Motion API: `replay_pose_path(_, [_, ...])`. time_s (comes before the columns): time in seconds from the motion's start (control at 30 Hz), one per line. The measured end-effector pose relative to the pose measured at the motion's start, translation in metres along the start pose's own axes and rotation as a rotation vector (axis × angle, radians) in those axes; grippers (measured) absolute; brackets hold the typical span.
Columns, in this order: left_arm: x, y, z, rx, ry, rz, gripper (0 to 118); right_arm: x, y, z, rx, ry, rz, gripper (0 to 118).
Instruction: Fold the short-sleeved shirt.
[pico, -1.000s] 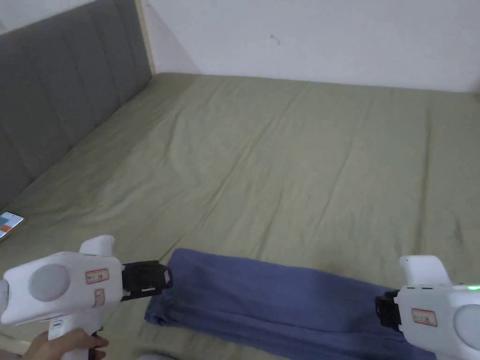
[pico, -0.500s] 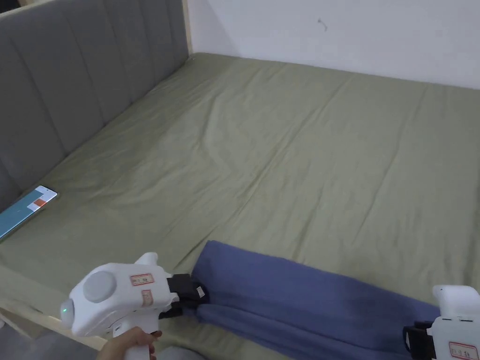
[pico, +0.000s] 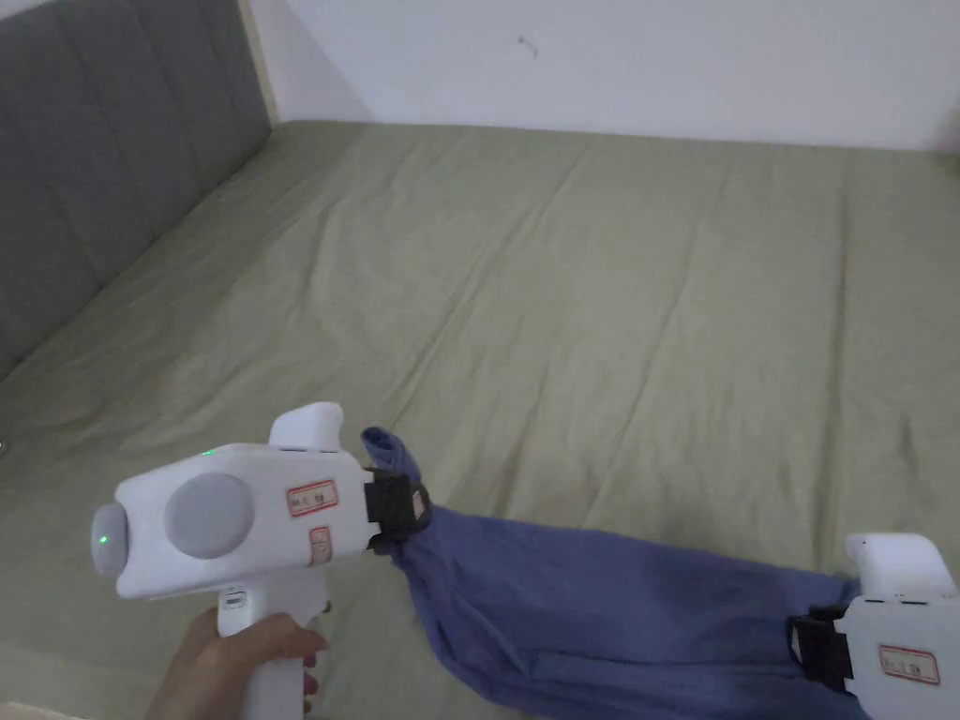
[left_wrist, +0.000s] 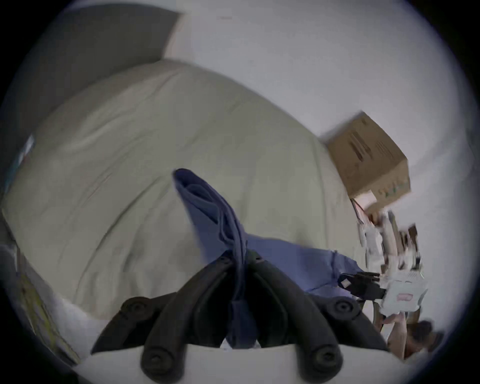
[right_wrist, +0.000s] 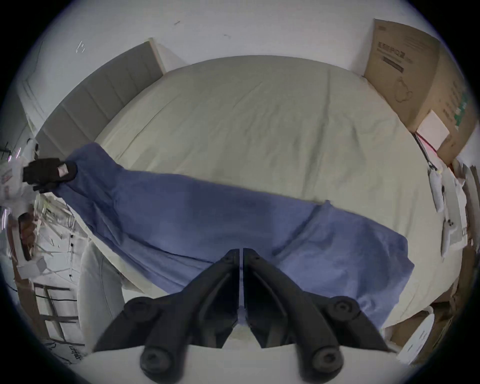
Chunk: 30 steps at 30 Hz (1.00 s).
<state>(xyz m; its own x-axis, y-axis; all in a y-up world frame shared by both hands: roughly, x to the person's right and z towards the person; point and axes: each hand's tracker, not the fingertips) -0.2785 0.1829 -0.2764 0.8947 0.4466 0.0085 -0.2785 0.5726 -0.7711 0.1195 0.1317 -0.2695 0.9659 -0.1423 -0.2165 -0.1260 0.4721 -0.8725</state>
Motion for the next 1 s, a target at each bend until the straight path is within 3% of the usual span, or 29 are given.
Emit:
replay_pose_path(0.23, [0.153,-0.046,-0.058,-0.147,-0.139,-0.42,6,0.062,-0.033,0.027,0.04,-0.021,-0.166,3])
replay_pose_path(0.3, [0.171,-0.068,-0.082,-0.219,-0.175,-0.428,7,0.076,-0.044,0.034,0.047,-0.053,-0.186,3])
replay_pose_path(0.33, [0.177,-0.079,-0.094,-0.25,-0.195,-0.428,20,0.083,-0.049,0.038,0.054,-0.072,-0.202,3])
replay_pose_path(0.37, [0.18,-0.088,-0.104,-0.26,-0.239,-0.414,43,0.089,-0.055,0.042,0.055,-0.071,-0.204,3])
replay_pose_path(0.43, [0.183,-0.103,-0.125,-0.349,-0.264,-0.389,101,0.104,-0.066,0.048,0.053,-0.077,-0.238,3])
replay_pose_path(0.47, [0.185,-0.106,-0.13,-0.397,-0.256,-0.38,104,0.107,-0.07,0.05,0.051,-0.086,-0.255,3])
replay_pose_path(0.6, [0.168,-0.094,-0.127,-0.387,-0.287,-0.231,89,0.114,-0.081,0.058,0.059,-0.109,-0.301,3])
replay_pose_path(0.7, [0.144,-0.071,-0.099,-0.301,-0.342,-0.137,21,0.114,-0.084,0.06,0.074,-0.092,-0.337,3])
replay_pose_path(0.73, [0.138,-0.065,-0.093,-0.26,-0.31,-0.134,8,0.112,-0.083,0.06,0.077,-0.087,-0.34,3])
replay_pose_path(0.83, [0.123,-0.057,-0.091,-0.206,-0.113,-0.182,7,0.104,-0.079,0.057,0.081,-0.078,-0.329,3])
replay_pose_path(0.9, [0.115,-0.062,-0.1,-0.25,-0.065,-0.177,7,0.101,-0.075,0.055,0.088,-0.065,-0.32,3])
replay_pose_path(1.0, [0.115,-0.08,-0.126,-0.347,-0.172,-0.086,7,0.097,-0.072,0.052,0.098,-0.03,-0.309,3])
